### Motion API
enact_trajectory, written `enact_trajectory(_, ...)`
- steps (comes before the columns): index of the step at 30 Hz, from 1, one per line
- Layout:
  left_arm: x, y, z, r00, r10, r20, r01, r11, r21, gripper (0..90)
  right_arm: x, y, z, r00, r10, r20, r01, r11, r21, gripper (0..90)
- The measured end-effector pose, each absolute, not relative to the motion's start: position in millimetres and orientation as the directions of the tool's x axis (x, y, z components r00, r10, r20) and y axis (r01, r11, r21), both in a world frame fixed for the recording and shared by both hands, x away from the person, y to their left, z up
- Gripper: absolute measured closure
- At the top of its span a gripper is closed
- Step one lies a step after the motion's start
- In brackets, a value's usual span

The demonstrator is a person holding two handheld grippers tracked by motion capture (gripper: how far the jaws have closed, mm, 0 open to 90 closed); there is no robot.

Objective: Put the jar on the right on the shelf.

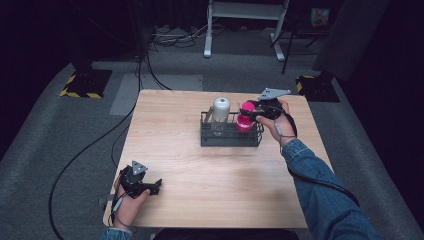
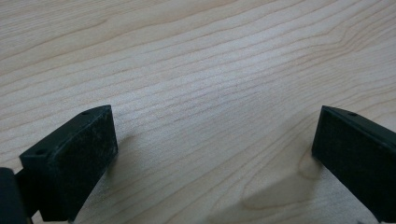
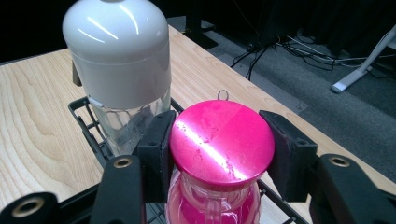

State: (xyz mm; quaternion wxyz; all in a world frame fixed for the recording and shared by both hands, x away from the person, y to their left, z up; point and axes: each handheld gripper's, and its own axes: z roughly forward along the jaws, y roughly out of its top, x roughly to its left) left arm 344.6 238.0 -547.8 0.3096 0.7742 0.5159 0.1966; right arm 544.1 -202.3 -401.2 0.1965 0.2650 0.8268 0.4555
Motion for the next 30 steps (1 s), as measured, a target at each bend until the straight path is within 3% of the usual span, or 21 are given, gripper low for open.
enact_trajectory(20, 344.6, 237.9, -547.8, 0.390, 0.921, -0.015, 0.677, -0.276, 0.682, 0.2, 549.3, -203.9, -422.0, -0.772, 0.635, -0.040, 0.308, 0.428, 0.850, 46.9)
enact_trajectory(26, 344.6, 237.9, -547.8, 0.391, 0.920, -0.015, 0.677, -0.276, 0.682, 0.2, 547.8, -204.9, -417.3, -0.758, 0.653, -0.005, 0.331, 0.391, 0.859, 26.8)
enact_trajectory(30, 344.6, 237.9, -547.8, 0.390, 0.921, -0.015, 0.677, -0.276, 0.682, 0.2, 542.5, -205.9, -409.2, -0.757, 0.653, -0.008, 0.324, 0.386, 0.864, 22.4)
